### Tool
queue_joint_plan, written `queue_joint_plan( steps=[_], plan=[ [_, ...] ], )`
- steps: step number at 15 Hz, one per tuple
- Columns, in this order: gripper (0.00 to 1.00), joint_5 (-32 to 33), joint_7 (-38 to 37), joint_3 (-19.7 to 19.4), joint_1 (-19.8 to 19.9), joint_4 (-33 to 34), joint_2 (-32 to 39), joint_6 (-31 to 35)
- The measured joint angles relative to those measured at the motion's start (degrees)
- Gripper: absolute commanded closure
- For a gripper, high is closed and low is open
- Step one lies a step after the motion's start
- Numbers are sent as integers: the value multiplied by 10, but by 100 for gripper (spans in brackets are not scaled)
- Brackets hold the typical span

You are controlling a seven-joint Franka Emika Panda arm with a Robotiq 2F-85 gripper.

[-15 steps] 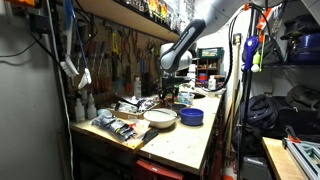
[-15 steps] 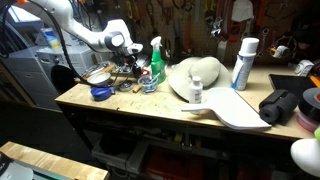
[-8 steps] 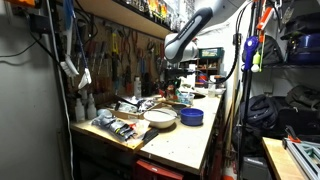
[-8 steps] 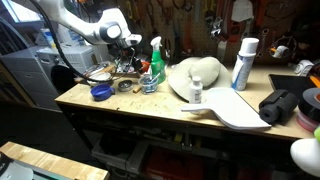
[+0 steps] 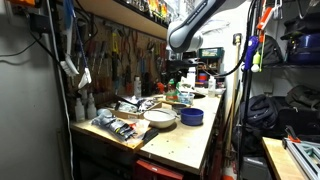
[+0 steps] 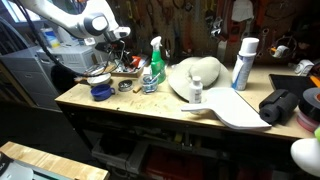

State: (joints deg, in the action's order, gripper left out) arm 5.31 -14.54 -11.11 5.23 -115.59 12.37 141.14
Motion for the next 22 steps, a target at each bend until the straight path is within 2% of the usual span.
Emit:
queue_joint_plan(
  steps=[6, 13, 22],
  plan=[
    [62, 33, 7, 24, -12, -78, -62, -32],
    [62, 51, -18, 44, -13, -160, -132, -58],
    [62, 49, -139, 87, -14, -247, -187, -67]
  ],
)
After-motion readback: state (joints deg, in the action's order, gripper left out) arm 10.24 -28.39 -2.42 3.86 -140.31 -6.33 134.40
